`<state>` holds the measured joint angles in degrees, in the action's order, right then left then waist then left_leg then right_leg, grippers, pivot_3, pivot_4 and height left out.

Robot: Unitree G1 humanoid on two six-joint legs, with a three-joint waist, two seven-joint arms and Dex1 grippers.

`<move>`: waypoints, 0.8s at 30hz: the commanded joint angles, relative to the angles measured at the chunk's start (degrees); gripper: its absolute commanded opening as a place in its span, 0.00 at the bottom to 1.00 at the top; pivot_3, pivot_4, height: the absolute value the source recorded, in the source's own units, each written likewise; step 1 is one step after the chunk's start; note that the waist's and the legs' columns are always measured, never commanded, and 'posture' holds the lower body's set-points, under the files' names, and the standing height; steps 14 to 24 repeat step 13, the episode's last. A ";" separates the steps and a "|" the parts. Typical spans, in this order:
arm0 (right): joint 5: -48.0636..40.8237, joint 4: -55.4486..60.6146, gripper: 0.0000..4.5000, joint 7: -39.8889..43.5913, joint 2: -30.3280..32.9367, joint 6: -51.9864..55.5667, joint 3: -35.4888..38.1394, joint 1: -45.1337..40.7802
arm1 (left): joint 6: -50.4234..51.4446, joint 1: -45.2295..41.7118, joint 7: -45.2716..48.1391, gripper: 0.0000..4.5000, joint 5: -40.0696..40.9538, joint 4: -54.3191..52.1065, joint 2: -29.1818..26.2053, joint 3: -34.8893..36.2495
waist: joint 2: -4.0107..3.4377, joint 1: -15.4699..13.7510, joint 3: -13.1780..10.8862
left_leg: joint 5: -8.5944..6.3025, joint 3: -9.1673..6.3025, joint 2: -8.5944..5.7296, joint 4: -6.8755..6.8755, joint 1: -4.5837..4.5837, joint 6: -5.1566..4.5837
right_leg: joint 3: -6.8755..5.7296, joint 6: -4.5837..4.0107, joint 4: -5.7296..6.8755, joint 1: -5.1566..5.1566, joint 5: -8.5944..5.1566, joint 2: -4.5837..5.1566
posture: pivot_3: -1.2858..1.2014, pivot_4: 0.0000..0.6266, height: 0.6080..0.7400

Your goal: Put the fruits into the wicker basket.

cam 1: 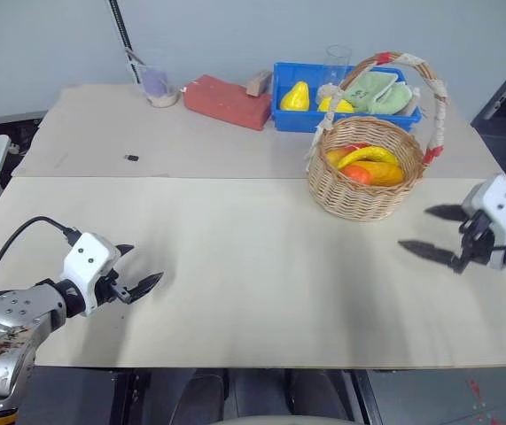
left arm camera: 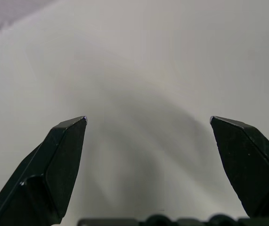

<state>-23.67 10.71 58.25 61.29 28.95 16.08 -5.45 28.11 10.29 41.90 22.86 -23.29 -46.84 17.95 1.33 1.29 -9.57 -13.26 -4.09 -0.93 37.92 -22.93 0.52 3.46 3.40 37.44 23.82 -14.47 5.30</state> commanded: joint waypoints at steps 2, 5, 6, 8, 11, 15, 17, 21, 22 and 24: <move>-0.27 1.35 0.99 3.35 1.94 -0.82 1.28 0.33 | -0.08 -0.30 2.18 1.00 1.50 -1.40 -1.71 4.71 | -0.01 -0.40 0.00 | 0.00 0.03 -0.02 0.00 0.00 0.00 | 0.02 0.00 -0.03 0.00 0.00 0.03 | 0.52 0.24 0.78; -1.13 1.75 0.99 3.42 1.75 0.97 1.99 0.22 | 0.13 -0.87 3.53 1.00 1.34 -0.81 -2.95 6.03 | -0.01 -0.46 0.00 | 0.00 0.03 -0.01 0.00 -0.03 0.00 | 0.01 0.00 -0.03 0.03 0.00 0.02 | 0.52 0.24 0.78; -1.32 1.84 0.99 3.43 1.70 1.27 1.98 0.09 | 0.11 -1.04 3.95 1.00 1.48 -0.69 -3.20 6.28 | -0.01 -0.46 0.00 | 0.00 0.03 -0.01 0.00 -0.03 0.00 | 0.01 0.00 -0.03 0.04 0.00 0.02 | 0.52 0.24 0.78; -1.29 1.92 0.99 3.71 1.80 1.36 1.78 -0.07 | 0.09 -1.47 4.58 1.00 1.63 -0.43 -3.60 6.54 | -0.01 -0.45 0.00 | 0.00 0.03 -0.01 0.00 -0.03 0.01 | 0.02 0.00 -0.04 0.04 0.00 0.03 | 0.52 0.24 0.78; -1.05 1.94 0.99 3.76 1.65 1.37 1.65 -0.29 | 0.63 -2.11 5.23 1.00 2.01 -0.06 -3.79 6.48 | -0.01 -0.45 0.00 | 0.00 0.03 -0.01 0.00 -0.02 0.00 | 0.02 0.00 -0.03 0.04 0.00 0.02 | 0.52 0.24 0.78; -0.37 1.87 0.99 3.20 1.51 0.89 1.52 -0.66 | 1.38 -2.82 6.08 1.00 3.00 -0.01 -3.85 5.87 | -0.01 -0.43 0.00 | 0.00 0.03 -0.01 0.00 -0.02 0.00 | 0.02 0.00 -0.03 0.04 0.00 0.02 | 0.52 0.24 0.78; -0.37 1.87 0.99 3.20 1.51 0.89 1.52 -0.66 | 1.38 -2.82 6.08 1.00 3.00 -0.01 -3.85 5.87 | -0.01 -0.43 0.00 | 0.00 0.03 -0.01 0.00 -0.02 0.00 | 0.02 0.00 -0.03 0.04 0.00 0.02 | 0.52 0.24 0.78; -0.37 1.87 0.99 3.20 1.51 0.89 1.52 -0.66 | 1.38 -2.82 6.08 1.00 3.00 -0.01 -3.85 5.87 | -0.01 -0.43 0.00 | 0.00 0.03 -0.01 0.00 -0.02 0.00 | 0.02 0.00 -0.03 0.04 0.00 0.02 | 0.52 0.24 0.78; -0.37 1.87 0.99 3.20 1.51 0.89 1.52 -0.66 | 1.38 -2.82 6.08 1.00 3.00 -0.01 -3.85 5.87 | -0.01 -0.43 0.00 | 0.00 0.03 -0.01 0.00 -0.02 0.00 | 0.02 0.00 -0.03 0.04 0.00 0.02 | 0.52 0.24 0.78; -0.37 1.87 0.99 3.20 1.51 0.89 1.52 -0.66 | 1.38 -2.82 6.08 1.00 3.00 -0.01 -3.85 5.87 | -0.01 -0.43 0.00 | 0.00 0.03 -0.01 0.00 -0.02 0.00 | 0.02 0.00 -0.03 0.04 0.00 0.02 | 0.52 0.24 0.78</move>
